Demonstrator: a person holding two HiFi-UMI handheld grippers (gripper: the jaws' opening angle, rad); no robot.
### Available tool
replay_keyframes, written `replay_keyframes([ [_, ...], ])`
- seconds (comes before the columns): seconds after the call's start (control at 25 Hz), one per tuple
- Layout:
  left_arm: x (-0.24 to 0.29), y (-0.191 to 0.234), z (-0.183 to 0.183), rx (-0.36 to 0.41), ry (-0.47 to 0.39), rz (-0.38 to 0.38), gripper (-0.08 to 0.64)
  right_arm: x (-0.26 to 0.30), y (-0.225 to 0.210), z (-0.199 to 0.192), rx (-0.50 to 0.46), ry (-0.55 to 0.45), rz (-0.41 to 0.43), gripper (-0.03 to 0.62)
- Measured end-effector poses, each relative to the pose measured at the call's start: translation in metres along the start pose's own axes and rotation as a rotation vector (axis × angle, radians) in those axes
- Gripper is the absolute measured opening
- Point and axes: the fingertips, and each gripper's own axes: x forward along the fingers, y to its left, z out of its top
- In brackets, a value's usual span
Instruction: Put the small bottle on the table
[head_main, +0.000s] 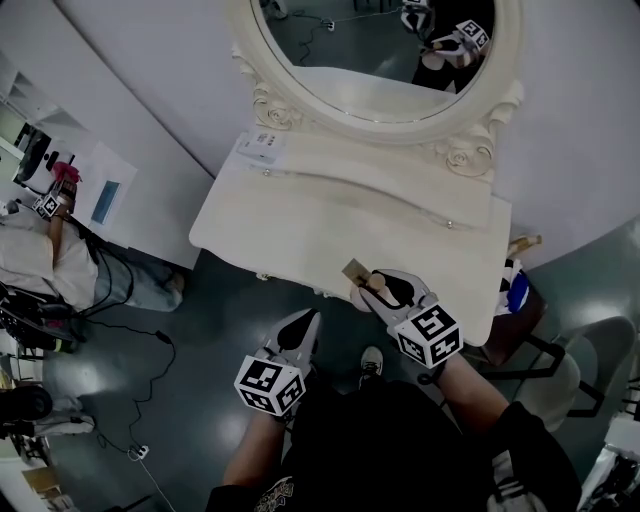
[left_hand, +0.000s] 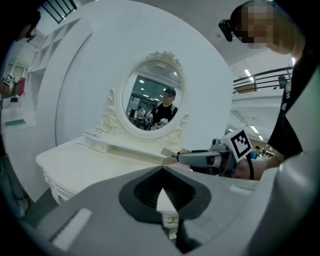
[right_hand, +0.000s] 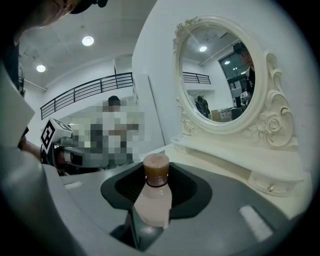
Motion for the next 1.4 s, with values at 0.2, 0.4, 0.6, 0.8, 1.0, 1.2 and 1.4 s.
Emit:
replay_keyframes([
  [0.2,0.013,0.002,0.005,0.022,0.014,-0.051,0.000,-0.001,-0.010,-0.001,0.015,-0.001,-0.048,0.167],
  [0.4,0.026,0.010,0.012,0.045,0.029,-0.132,0.000,0.002,-0.018,0.001,0.031,-0.009,-0.122,0.167],
  [0.6,0.036,0.031,0.023,0.058,0.050,-0.201,0.000,0.013,-0.019,0.008,0.064,-0.025,-0.192,0.167],
  [0.8,0.040,0.051,0.033,0.072,0.074,-0.259,0.000,0.028,-0.016,0.014,0.095,-0.036,-0.252,0.167],
  [1.0,0.040,0.064,0.040,0.090,0.087,-0.301,0.000,0.040,-0.013,0.020,0.120,-0.052,-0.294,0.167],
  [1.2,0.042,0.078,0.048,0.105,0.096,-0.340,0.000,0.050,-0.012,0.028,0.132,-0.063,-0.340,0.167],
  [1.4,0.046,0.091,0.050,0.106,0.105,-0.384,0.000,0.058,-0.013,0.033,0.145,-0.069,-0.389,0.167],
])
